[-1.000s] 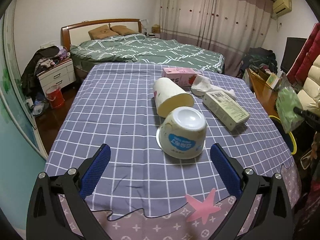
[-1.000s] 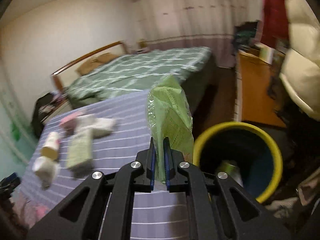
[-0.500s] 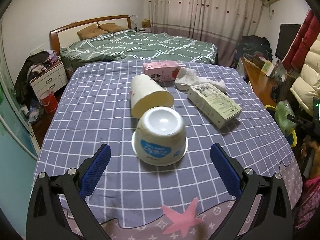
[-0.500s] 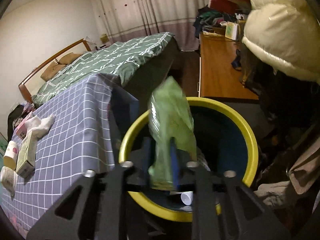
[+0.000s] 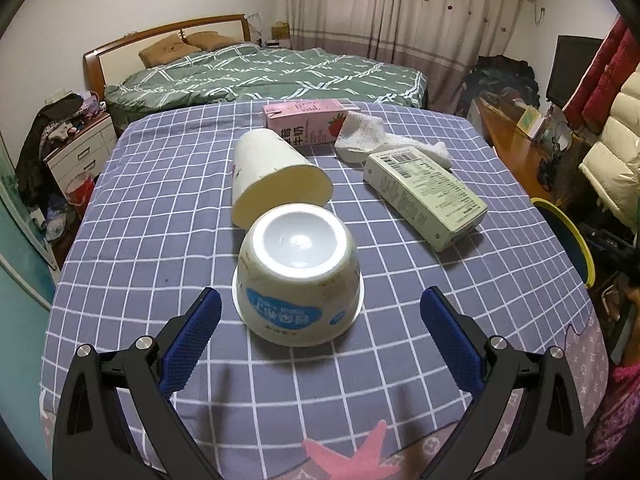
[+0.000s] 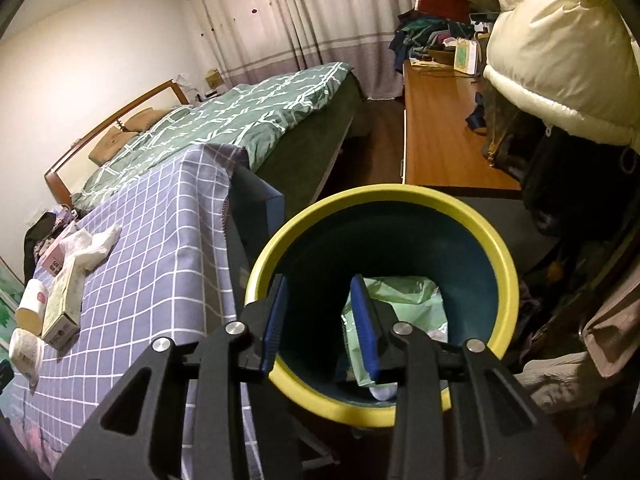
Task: Collect trash
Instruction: 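Grasp the upside-down white tub with the left tool, then carry the white tub to the yellow bin and release it, then return both tools to the bed above the remaining trash, then grasp the white crumpled tissue with the right tool, then carry the tissue to the yellow bin and release it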
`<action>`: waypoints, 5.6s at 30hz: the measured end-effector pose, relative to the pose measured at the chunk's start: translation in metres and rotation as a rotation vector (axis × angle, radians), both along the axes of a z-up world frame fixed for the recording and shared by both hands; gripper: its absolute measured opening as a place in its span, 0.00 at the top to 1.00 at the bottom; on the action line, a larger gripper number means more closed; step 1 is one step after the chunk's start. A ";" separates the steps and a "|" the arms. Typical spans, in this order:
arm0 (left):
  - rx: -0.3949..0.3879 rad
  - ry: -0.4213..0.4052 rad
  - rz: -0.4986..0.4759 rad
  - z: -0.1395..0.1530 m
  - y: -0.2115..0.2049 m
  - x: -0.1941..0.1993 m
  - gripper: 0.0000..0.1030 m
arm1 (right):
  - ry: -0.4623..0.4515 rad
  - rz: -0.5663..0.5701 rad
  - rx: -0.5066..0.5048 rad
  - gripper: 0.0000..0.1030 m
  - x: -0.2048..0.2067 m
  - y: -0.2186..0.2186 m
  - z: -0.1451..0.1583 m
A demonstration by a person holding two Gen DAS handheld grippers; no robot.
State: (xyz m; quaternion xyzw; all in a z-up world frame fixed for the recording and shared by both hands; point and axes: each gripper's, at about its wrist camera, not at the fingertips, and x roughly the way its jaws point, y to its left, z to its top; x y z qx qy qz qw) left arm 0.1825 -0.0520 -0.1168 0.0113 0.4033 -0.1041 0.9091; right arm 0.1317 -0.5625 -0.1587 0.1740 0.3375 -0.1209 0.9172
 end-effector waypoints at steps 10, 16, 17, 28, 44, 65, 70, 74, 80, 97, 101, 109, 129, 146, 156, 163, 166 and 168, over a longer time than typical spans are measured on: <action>0.042 0.030 0.005 -0.018 -0.007 0.042 0.05 | -0.003 0.035 0.017 0.69 0.002 0.011 0.002; 0.061 0.064 0.014 -0.033 -0.011 0.057 0.15 | 0.006 0.036 0.029 0.69 0.003 0.009 -0.001; 0.068 0.062 0.017 -0.034 -0.011 0.058 0.17 | 0.008 0.036 0.031 0.69 0.004 0.009 -0.002; 0.058 0.059 0.008 -0.033 -0.011 0.056 0.19 | 0.019 0.043 0.046 0.69 0.002 0.012 -0.007; 0.028 -0.045 -0.228 0.034 -0.111 0.030 0.19 | -0.062 -0.022 0.048 0.69 -0.045 -0.015 0.009; -0.002 0.078 -0.700 0.018 -0.403 0.053 0.18 | -0.076 -0.136 0.069 0.69 -0.112 -0.076 -0.002; 0.027 0.109 -0.731 -0.006 -0.451 0.060 0.18 | -0.057 -0.140 0.079 0.65 -0.114 -0.080 -0.009; 0.035 0.097 -0.717 -0.013 -0.473 0.065 0.11 | -0.050 -0.148 0.092 0.61 -0.114 -0.083 -0.013; -0.007 0.082 -0.691 0.000 -0.449 0.066 0.08 | -0.042 -0.139 0.092 0.61 -0.110 -0.081 -0.015; -0.093 -0.064 -0.442 0.058 -0.224 0.031 0.05 | -0.018 0.026 0.061 0.61 -0.071 -0.014 -0.001; -0.055 -0.094 -0.320 0.056 -0.154 0.028 0.05 | -0.025 0.092 0.042 0.61 -0.055 0.017 0.012; -0.005 -0.129 -0.065 0.041 -0.012 0.042 0.05 | -0.024 0.272 -0.014 0.61 -0.002 0.092 0.045; -0.091 -0.097 0.146 0.011 0.091 0.062 0.05 | 0.186 0.651 -0.121 0.48 0.205 0.288 0.044; -0.093 -0.088 0.103 0.007 0.077 0.061 0.05 | 0.347 0.637 -0.271 0.92 0.267 0.327 0.001; -0.077 -0.092 0.096 0.006 0.073 0.061 0.05 | 0.232 0.576 -0.173 0.94 0.237 0.281 0.035; -0.067 -0.095 0.095 0.005 0.071 0.060 0.05 | 0.065 0.530 -0.100 0.94 0.181 0.231 0.088; -0.067 -0.104 0.092 0.007 0.069 0.058 0.05 | 0.000 0.495 -0.082 0.94 0.153 0.204 0.109; -0.069 -0.112 0.089 0.009 0.068 0.057 0.05 | -0.037 0.465 -0.085 0.94 0.133 0.186 0.122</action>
